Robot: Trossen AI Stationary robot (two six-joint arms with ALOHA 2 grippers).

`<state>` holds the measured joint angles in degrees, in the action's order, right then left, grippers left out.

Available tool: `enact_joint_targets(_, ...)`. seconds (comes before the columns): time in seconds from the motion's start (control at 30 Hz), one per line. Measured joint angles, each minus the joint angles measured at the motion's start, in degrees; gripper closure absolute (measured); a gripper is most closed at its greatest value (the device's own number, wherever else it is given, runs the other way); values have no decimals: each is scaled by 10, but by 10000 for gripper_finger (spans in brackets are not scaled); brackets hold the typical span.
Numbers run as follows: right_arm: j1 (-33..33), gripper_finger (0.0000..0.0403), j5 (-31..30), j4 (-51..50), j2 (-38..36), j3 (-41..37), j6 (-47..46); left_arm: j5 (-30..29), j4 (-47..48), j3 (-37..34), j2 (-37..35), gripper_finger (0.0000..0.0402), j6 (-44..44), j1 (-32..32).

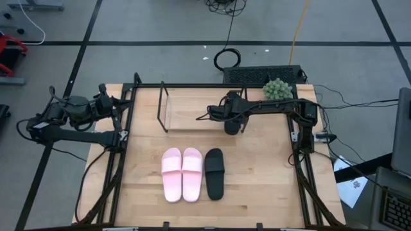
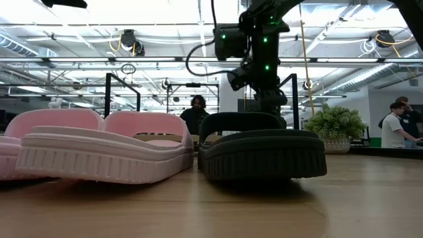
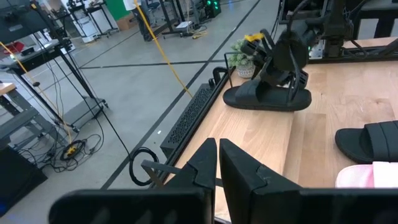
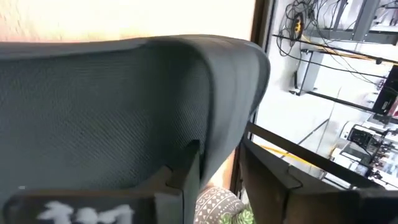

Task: Pick and place slides into the shelf
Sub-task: Put the right black slide on the shelf, then put the left black slide on the shelf

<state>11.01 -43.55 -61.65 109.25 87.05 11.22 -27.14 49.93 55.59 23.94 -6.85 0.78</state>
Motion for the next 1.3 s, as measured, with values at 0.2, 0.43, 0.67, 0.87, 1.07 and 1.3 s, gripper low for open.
enact_joint_targets(0.2,-3,289,1,4,-31,0,-11,0,0,0,0,378,-4,0)
enact_joint_targets(0.43,-3,282,3,1,-42,0,-21,0,0,0,0,378,-4,0)
enact_joint_targets(0.67,-28,281,2,5,-42,0,-32,0,0,0,0,378,-4,0)
enact_joint_targets(0.87,-59,281,1,32,-49,4,-26,0,0,0,0,378,-1,0)
enact_joint_targets(1.07,-98,282,1,49,-51,70,-1,1,0,0,0,378,24,0)
enact_joint_targets(1.3,-190,282,83,46,-52,172,-51,55,9,0,0,378,67,0)
